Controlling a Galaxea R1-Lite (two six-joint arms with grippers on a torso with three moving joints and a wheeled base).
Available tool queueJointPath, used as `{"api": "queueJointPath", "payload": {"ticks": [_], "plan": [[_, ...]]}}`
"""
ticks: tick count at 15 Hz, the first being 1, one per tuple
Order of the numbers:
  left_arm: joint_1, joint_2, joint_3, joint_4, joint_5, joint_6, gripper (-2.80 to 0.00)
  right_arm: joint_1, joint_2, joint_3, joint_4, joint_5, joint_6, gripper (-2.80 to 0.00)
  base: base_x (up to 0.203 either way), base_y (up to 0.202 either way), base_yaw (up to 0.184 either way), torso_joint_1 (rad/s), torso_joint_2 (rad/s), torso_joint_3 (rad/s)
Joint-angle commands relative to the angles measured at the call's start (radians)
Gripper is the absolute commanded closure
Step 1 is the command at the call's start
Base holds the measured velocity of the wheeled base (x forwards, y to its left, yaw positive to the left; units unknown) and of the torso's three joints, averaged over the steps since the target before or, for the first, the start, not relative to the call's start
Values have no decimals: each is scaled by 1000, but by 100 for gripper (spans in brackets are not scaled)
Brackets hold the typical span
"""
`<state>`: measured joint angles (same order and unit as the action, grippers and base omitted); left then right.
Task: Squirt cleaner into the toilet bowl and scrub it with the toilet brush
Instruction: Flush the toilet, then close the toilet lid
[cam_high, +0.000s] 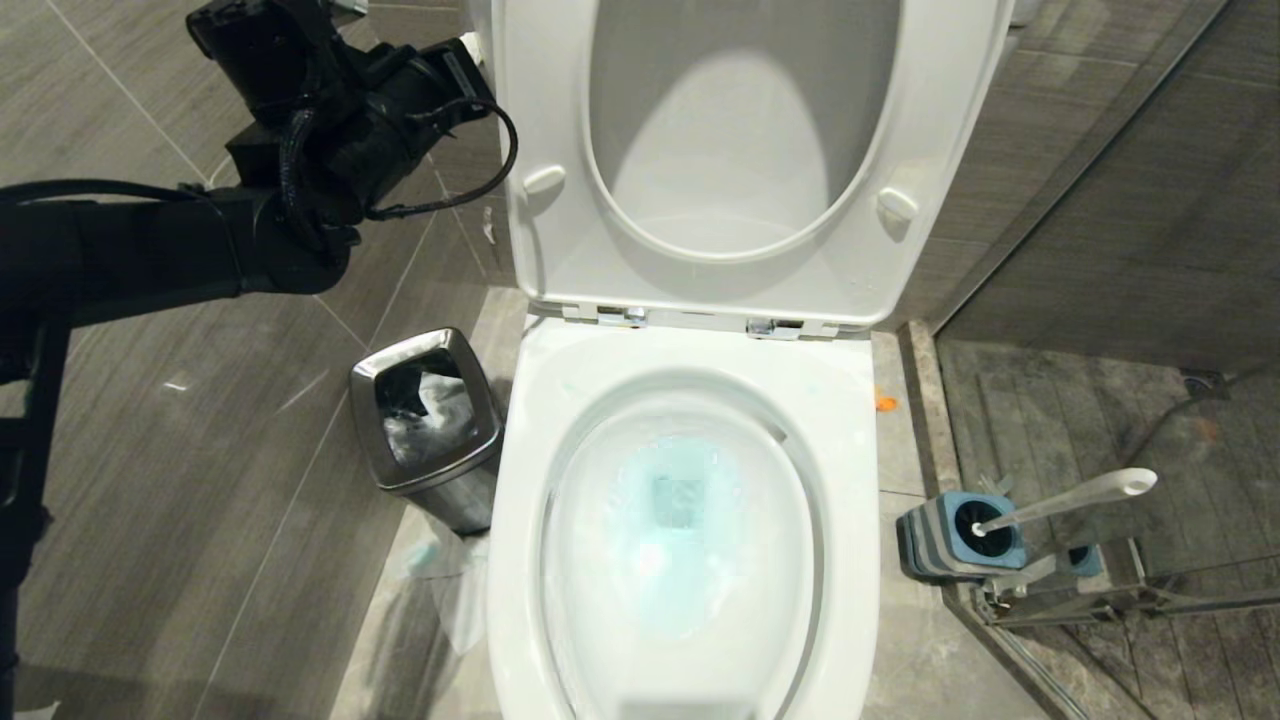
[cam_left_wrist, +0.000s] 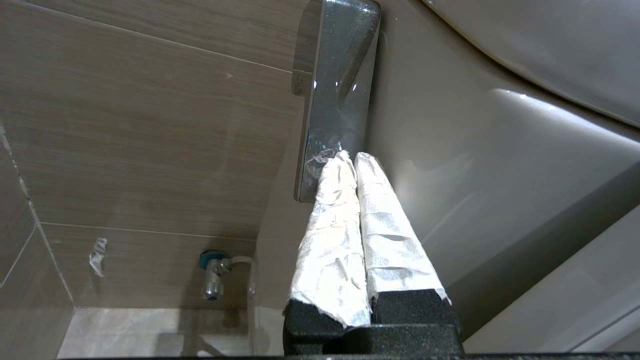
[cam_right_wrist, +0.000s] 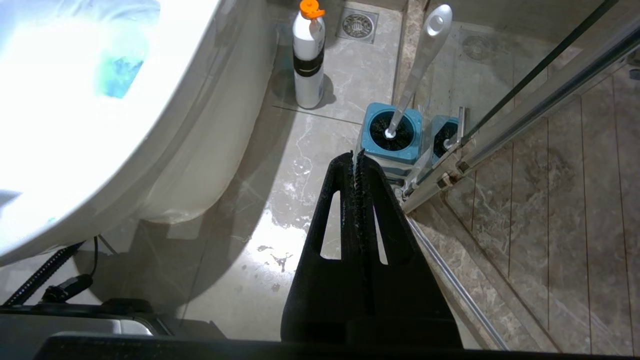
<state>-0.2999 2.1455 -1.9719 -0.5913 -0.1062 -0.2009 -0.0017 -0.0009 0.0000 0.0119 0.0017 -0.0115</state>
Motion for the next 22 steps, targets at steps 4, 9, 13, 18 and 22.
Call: {"api": "queueJointPath", "payload": {"ticks": [4,9,13,18,22], "plan": [[4,-27,2,0,2,1,0,0,1,0,0,0,-1,0,0,0,0,0,0,0],[38,-173,23,1,-2,15,0,0,1,0,0,0,-1,0,0,0,0,0,0,0],[104,-347,52,53,-29,29,0,0,1,0,0,0,-1,0,0,0,0,0,0,0],[252,-634,350,172,-145,28,0,0,1,0,0,0,-1,0,0,0,0,0,0,0],[300,-806,605,194,-180,26,0,0,1,0,0,0,-1,0,0,0,0,0,0,0]]}}
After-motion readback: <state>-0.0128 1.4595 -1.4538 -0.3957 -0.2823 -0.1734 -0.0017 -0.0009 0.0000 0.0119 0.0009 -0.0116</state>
